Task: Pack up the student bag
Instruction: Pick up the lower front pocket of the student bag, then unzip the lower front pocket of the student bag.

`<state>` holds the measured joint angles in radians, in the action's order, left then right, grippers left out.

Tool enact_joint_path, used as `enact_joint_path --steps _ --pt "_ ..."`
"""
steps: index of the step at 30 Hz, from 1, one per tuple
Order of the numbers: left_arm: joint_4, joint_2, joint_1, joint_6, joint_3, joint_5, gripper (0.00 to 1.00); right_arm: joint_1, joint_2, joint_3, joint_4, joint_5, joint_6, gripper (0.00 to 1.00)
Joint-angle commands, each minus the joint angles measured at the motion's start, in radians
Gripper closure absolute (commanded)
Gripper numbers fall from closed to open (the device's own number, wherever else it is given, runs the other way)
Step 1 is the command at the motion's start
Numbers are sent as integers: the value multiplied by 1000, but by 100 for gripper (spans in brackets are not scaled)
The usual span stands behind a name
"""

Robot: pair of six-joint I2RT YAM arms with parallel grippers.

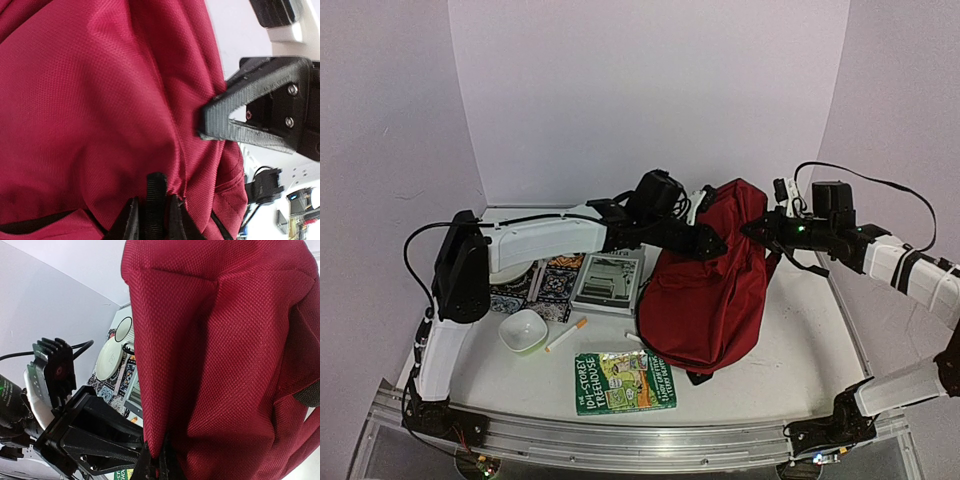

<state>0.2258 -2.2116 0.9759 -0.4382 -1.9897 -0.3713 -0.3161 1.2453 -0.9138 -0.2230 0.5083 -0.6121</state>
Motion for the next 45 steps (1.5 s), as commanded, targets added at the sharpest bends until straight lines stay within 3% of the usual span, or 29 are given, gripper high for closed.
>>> enact_joint_path --steps 1,23,35,45 --pt "-69 68 -30 -62 25 -32 75 -13 -23 -48 -41 67 20 100" --pt "-179 59 -69 -153 60 -185 71 -49 22 -81 -40 98 42 100" --pt "-190 116 -84 -136 148 -149 99 -55 13 -100 6 46 69 100" --pt "-257 212 -119 -156 295 -137 100 -55 28 -114 15 30 77 100"
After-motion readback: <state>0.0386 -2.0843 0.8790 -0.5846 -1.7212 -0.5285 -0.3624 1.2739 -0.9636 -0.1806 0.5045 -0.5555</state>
